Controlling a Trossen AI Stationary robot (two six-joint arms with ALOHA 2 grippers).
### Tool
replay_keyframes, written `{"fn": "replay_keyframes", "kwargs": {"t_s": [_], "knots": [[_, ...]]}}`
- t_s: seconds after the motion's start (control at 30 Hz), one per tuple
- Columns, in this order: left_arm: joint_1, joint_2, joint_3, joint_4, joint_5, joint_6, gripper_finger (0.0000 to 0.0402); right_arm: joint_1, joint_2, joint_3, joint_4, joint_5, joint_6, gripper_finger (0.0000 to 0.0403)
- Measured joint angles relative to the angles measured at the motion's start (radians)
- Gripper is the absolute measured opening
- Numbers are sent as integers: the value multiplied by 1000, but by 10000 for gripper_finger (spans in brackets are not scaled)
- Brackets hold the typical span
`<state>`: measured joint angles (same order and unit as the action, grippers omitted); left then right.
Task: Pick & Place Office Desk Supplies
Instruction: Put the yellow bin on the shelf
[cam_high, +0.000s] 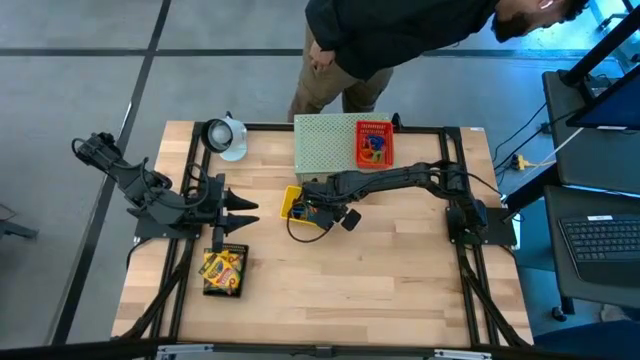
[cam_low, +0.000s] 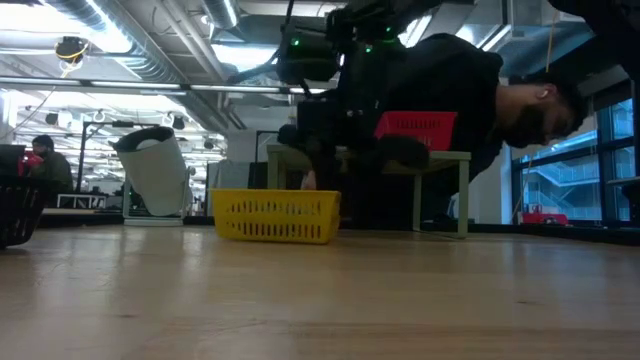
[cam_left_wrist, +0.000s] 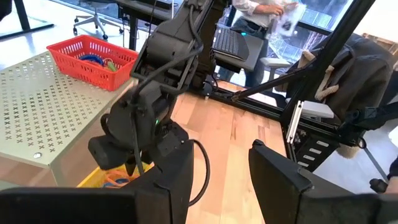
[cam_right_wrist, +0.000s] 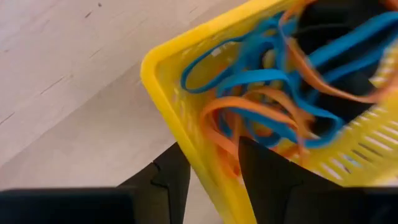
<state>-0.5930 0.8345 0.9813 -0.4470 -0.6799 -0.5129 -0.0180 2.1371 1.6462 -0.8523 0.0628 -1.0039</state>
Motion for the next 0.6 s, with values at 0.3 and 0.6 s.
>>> {"fn": "replay_keyframes", "kwargs": {"t_s": [0.3,0.6], "knots": [[0,0,0,1,0,-5,148,0,45,1,37,-3,19,105],[0,0,0,2,-9,-16,148,23,53,2,22,-17,166,10]]}}
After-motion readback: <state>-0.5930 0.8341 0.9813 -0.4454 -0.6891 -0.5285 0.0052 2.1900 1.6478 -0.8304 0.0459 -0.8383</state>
